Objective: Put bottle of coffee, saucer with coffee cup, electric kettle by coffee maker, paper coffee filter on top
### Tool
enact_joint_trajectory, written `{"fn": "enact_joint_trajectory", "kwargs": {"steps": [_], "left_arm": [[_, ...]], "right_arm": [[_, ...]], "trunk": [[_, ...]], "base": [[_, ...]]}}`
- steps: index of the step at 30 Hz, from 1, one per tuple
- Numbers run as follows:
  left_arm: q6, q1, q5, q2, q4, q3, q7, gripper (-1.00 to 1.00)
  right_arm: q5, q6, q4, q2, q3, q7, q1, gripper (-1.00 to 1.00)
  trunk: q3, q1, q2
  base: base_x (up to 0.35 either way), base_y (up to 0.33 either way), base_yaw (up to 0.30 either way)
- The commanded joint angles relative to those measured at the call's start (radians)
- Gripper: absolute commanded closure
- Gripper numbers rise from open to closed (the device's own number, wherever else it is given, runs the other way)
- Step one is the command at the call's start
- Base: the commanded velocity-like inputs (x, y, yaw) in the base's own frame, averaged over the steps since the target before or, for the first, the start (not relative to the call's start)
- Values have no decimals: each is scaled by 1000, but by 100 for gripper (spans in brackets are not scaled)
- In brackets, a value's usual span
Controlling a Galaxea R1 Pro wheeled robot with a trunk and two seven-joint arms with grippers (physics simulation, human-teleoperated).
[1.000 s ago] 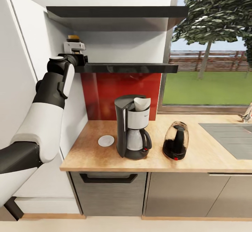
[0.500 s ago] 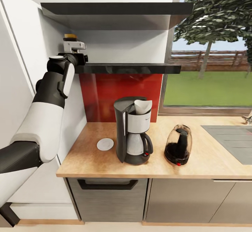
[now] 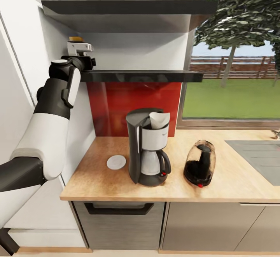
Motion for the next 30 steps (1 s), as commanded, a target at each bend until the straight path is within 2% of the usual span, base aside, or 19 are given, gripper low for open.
{"fn": "enact_joint_trajectory", "kwargs": {"steps": [1,15,21,30], "left_arm": [[5,0,-7,0,-1,-1,1,-100],[1,6,-7,0,-7,-2,1,-100],[1,7,-8,1,-7,-2,1,-100],[0,8,-7,0,-7,-2,1,-100]], "right_arm": [[-10,2,-1,0,8,3,0,-100],[-10,2,-1,0,8,3,0,-100],[-10,2,-1,0,8,3,0,-100],[-10,2,-1,0,8,3,0,-100]], "trunk": [[-2,1,-2],[-2,1,-2],[-2,1,-2],[-2,1,-2]], "base": [[153,0,0],[25,2,0],[0,155,0],[9,25,0]]}}
